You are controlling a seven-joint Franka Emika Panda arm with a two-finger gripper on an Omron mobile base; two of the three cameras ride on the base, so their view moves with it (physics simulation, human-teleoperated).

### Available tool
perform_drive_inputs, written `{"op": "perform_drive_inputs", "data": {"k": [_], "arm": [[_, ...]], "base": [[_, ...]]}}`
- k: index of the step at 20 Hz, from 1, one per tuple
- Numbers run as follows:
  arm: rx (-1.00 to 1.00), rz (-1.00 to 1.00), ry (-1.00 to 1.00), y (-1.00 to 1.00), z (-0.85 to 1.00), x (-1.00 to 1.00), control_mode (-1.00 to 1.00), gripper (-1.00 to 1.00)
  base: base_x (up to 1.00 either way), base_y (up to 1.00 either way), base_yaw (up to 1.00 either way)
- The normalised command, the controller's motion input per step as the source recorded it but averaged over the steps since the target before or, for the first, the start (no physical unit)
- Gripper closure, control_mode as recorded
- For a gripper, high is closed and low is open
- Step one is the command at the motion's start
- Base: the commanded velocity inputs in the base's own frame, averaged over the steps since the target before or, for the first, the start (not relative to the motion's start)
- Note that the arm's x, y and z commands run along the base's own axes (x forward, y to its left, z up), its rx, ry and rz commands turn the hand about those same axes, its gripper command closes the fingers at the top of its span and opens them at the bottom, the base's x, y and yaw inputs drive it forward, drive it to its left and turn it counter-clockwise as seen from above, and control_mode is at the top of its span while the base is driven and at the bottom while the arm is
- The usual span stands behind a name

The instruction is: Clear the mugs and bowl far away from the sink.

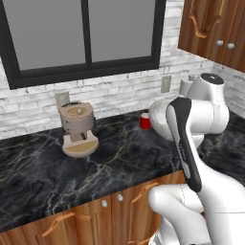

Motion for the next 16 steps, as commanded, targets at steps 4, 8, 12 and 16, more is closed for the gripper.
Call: {"op": "perform_drive_inputs", "data": {"k": [4, 8, 12, 16], "arm": [[-0.09, 0.00, 0.11, -0.28, -0.57, 0.52, -1.00, 1.00], [-0.05, 0.00, 0.13, -0.38, -0.50, 0.51, -1.00, 1.00], [-0.03, 0.00, 0.11, -0.51, -0.56, 0.47, -1.00, 1.00], [-0.04, 0.00, 0.02, -0.51, -0.51, 0.38, -1.00, 1.00]], "base": [[0.00, 0.00, 0.00], [0.00, 0.00, 0.00], [0.00, 0.00, 0.00], [0.00, 0.00, 0.00]]}}
